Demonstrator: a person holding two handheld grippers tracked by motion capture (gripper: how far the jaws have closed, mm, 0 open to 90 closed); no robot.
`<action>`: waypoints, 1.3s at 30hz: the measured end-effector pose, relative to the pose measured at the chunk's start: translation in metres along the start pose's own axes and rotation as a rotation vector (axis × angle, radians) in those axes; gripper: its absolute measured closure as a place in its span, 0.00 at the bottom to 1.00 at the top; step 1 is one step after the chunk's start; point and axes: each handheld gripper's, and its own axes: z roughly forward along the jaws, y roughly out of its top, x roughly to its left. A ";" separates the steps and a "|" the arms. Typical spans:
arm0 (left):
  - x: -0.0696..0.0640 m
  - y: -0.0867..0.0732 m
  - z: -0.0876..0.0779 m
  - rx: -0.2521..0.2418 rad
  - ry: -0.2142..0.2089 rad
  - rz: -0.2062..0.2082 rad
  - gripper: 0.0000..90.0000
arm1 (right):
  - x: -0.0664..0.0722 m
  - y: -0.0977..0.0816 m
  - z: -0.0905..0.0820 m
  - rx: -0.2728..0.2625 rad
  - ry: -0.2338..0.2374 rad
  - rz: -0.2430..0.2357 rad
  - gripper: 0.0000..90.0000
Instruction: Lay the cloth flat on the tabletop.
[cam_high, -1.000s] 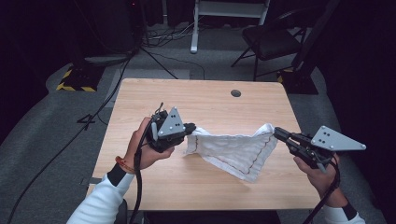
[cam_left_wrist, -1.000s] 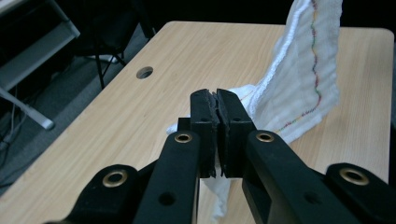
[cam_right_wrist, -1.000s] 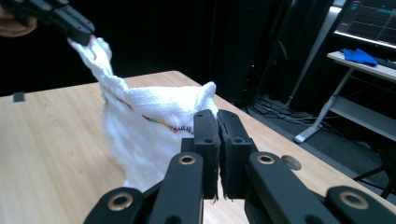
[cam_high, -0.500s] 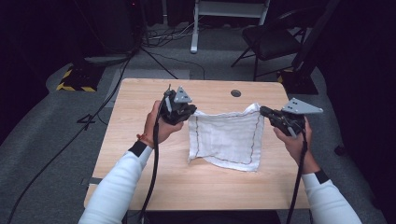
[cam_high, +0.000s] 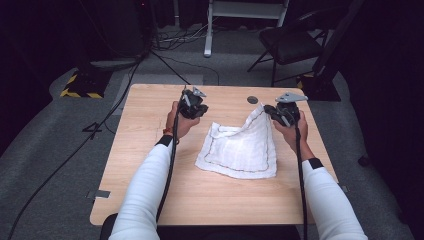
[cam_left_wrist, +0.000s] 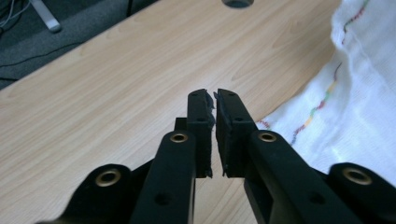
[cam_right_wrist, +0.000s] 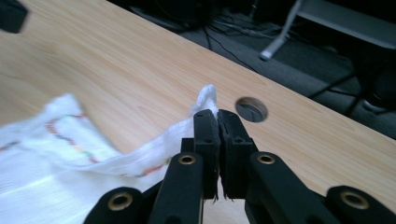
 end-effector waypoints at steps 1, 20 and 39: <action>-0.002 -0.001 0.004 0.008 0.003 0.004 0.88 | -0.002 -0.001 0.005 0.013 -0.010 0.007 0.96; -0.060 -0.061 -0.001 0.113 -0.183 0.180 0.34 | 0.008 -0.072 -0.044 0.139 0.167 0.014 0.53; -0.084 -0.109 -0.027 0.153 -0.308 0.209 0.72 | 0.062 -0.135 -0.080 0.279 0.348 -0.148 0.67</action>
